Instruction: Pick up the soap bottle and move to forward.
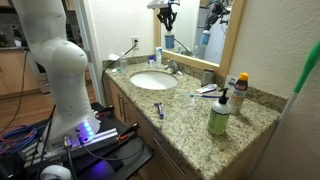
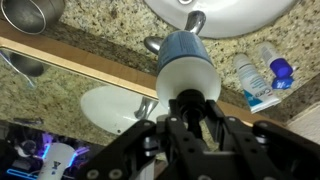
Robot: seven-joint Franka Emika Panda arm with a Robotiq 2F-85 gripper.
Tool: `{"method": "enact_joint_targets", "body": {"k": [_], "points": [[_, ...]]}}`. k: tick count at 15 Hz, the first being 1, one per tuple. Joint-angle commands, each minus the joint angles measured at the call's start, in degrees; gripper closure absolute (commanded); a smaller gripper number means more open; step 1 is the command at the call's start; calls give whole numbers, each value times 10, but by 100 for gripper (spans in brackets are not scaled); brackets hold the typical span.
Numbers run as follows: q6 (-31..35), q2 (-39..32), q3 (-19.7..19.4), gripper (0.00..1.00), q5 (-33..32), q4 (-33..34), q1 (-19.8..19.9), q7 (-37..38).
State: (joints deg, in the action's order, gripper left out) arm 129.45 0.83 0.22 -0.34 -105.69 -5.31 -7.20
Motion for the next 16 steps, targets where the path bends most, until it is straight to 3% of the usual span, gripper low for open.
{"method": "enact_joint_targets", "body": {"k": [1,3,4,13,14,16], "points": [[-2,-11,9,70,-1,12,11,5],[-2,-14,11,70,-1,10,10,5],[-3,-12,12,92,-1,9,10,5],[57,-162,-35,92,-142,72,12,283],[56,-140,-26,70,-123,43,15,246],[57,-160,-33,70,-131,57,14,270]]}}
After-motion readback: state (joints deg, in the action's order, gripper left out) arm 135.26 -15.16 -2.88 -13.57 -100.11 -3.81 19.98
